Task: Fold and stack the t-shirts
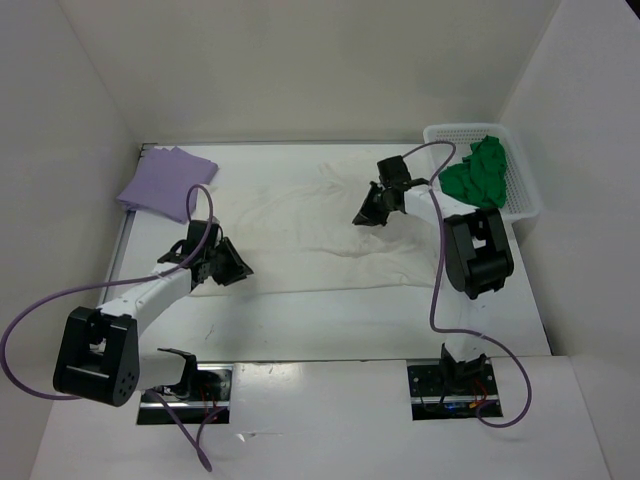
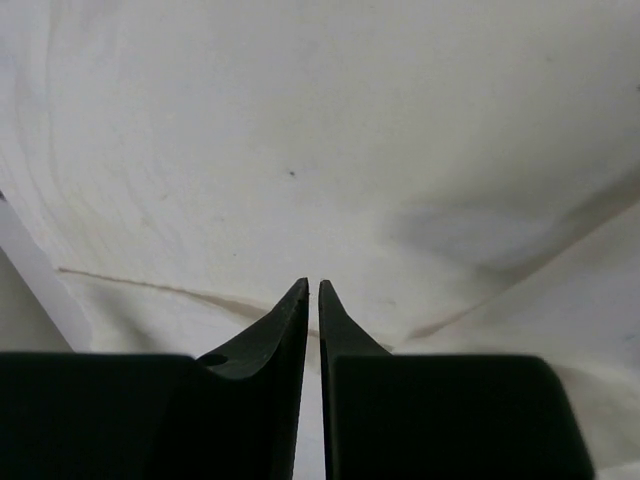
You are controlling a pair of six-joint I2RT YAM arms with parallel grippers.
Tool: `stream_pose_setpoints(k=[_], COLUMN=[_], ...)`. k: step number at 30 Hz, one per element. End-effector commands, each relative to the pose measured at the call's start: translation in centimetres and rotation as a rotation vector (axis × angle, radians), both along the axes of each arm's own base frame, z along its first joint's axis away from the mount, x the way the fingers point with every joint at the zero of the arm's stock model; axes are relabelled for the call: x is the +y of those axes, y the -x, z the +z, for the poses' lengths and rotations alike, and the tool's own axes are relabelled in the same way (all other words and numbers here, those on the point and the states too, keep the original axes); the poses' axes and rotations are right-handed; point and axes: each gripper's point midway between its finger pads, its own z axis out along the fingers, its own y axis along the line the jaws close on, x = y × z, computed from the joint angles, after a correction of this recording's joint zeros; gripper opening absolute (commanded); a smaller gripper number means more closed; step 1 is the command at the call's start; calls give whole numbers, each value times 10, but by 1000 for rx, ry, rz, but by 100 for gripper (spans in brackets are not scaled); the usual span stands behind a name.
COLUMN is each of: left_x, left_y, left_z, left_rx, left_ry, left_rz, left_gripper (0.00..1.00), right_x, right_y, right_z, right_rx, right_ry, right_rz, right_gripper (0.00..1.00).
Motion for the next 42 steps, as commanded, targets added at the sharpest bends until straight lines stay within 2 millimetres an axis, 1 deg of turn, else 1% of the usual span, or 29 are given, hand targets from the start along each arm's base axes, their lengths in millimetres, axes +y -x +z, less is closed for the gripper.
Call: stream_pose_setpoints(k=[1,2,3,4,5,6,7,8,9,10,12,13,14,15,16,18,19,21,22,23,24,25,27,29,30,31,34,40,42], left_x=[0,0,0,-1,-1,-1,-1,-2,-2,-2,-2,-3,-3,-3,-3,-5,-5,-7,-7,-8,-8,-8,-10,-10,-10,-11,-11,-10,-9], left_y=[-17,-17,-17,-19,-19,-19,-19,-18,-18,-18,-18,-17,-17,-17,-17,-18,-18,-19,-19,-18,-17,-19,-18,-18,-18,-18,-18,-13,-14], left_z=[23,23,23,26,24,24,21,22,19,19,19,19,19,19,19,18,18,17,17,17,14,15,13,13,13,13,16,14,17], left_rx=[-76,-76,-76,-85,-77,-76,-68,-66,-57,-60,-60,-59,-59,-59,-61,-60,-60,-59,-59,-60,-50,-59,-49,-49,-49,-47,-58,-56,-67], left_ry=[2,2,2,4,2,2,0,7,6,1,1,8,8,8,3,10,10,18,18,20,19,20,26,26,26,33,35,34,29], left_rz=[0,0,0,0,0,0,0,-5,-5,-12,-12,-18,-18,-18,-25,-31,-31,-37,-38,-50,-50,-50,-56,-56,-56,-61,-62,-62,-56], left_gripper=[35,35,35,35,35,35,35,35,35,35,35,35,35,35,35,35,35,35,35,35,35,36,36,36,36,36,36,36,36], right_x=[19,22,18,13,4,-1,-6,-14,-22,-29,-41,-46,-50,-52,-58,-57,-60,-55,-51,-49,-45,-44,-38,-37,-35,-33,-29,-31,-31], right_y=[-8,-3,-5,-2,2,5,8,18,18,27,34,42,49,53,67,84,101,112,126,129,126,129,123,119,113,112,101,99,97], right_z=[22,21,21,17,20,22,24,28,32,37,44,43,53,55,45,43,27,17,6,2,1,-3,-9,-14,-10,-15,-10,-29,-28], right_rx=[-56,-43,-46,-27,-38,-44,-56,-50,-63,-67,-85,-75,-84,-89,-52,-24,23,42,78,91,69,77,78,75,65,75,38,75,66], right_ry=[-16,-12,13,40,81,98,122,143,184,200,241,256,260,258,273,243,244,199,168,150,129,116,95,94,90,85,77,106,103], right_rz=[55,64,58,45,33,21,16,5,-7,-18,-48,-53,-69,-70,-80,-81,-66,-64,-48,-51,-45,-49,-47,-48,-48,-43,-36,-31,-32], right_gripper=[13,13,16,18,21,32,38,41,42,42,46,46,46,46,46,40,35,31,31,31,31,34,41,43,43,43,43,43,39])
